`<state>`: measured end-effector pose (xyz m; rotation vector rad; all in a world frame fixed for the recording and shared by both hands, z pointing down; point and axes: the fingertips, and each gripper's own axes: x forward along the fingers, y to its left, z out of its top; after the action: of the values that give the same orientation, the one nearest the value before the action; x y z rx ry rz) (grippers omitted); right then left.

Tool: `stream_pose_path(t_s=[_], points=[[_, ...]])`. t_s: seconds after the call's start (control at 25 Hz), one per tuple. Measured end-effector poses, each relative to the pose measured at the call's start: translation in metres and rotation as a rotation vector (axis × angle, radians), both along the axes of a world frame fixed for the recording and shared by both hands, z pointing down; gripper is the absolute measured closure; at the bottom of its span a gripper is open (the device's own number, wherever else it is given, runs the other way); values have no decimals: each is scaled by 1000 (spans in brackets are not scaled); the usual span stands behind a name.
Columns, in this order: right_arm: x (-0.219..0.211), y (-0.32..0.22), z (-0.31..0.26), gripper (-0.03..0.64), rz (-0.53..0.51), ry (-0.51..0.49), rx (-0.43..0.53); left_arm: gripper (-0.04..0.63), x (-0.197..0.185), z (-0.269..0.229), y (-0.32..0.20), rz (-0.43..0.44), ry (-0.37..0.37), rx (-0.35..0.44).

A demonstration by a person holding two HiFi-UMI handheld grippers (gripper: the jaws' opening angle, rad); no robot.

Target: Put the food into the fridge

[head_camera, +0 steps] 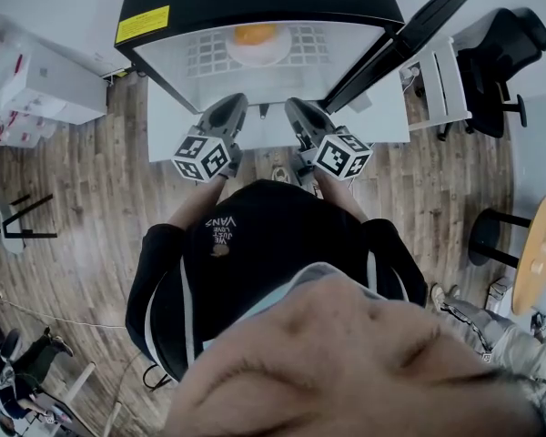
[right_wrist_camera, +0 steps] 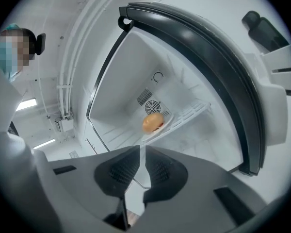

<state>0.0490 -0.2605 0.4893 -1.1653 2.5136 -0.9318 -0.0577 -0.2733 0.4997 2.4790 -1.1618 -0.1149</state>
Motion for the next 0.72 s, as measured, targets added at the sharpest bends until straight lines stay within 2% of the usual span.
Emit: stream_pose_path(t_s=[0.72], points=[[-16, 42, 6, 598, 46, 112, 20, 574, -23, 6, 54, 29, 34, -19]])
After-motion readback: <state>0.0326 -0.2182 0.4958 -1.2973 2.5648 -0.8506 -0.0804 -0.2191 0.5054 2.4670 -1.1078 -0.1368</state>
